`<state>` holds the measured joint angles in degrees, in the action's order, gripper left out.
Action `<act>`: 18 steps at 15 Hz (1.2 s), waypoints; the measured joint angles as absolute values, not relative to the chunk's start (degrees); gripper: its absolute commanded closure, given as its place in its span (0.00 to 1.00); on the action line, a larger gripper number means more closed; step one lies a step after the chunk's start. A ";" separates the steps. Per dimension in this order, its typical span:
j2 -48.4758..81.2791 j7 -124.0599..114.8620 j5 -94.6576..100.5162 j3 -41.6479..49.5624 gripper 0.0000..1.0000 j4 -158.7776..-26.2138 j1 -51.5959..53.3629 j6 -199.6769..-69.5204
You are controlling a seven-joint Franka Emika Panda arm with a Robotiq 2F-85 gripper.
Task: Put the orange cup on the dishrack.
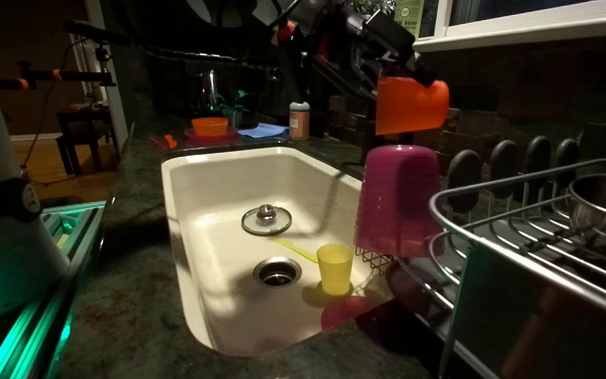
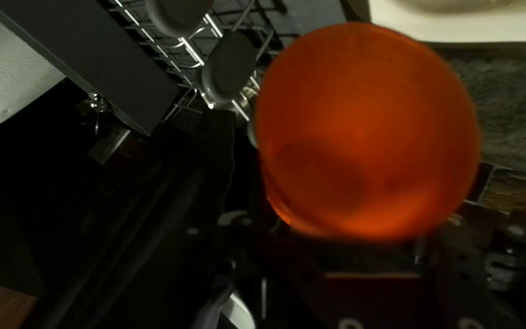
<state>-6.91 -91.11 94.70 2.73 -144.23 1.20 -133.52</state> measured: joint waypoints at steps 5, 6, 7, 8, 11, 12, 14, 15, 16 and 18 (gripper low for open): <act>-10.48 -96.12 98.84 2.72 0.58 -146.79 0.90 -126.95; -11.16 -96.50 100.04 2.77 0.58 -147.35 0.69 -126.63; -11.68 -96.88 101.30 2.89 0.58 -147.81 0.46 -126.50; -12.11 -97.37 102.60 3.04 0.58 -148.18 0.22 -126.42; -12.67 -99.85 106.55 3.70 0.58 -149.11 -0.35 -126.20; -12.69 -100.80 107.61 3.91 0.58 -149.29 -0.52 -126.07; -12.70 -102.43 109.00 4.22 0.58 -149.55 -0.76 -125.68; -12.75 -103.16 109.49 4.32 0.58 -149.74 -0.78 -125.40; -12.83 -103.90 109.84 4.32 0.58 -149.98 -0.77 -125.02; -13.05 -105.69 110.32 4.05 0.58 -150.47 -0.58 -123.31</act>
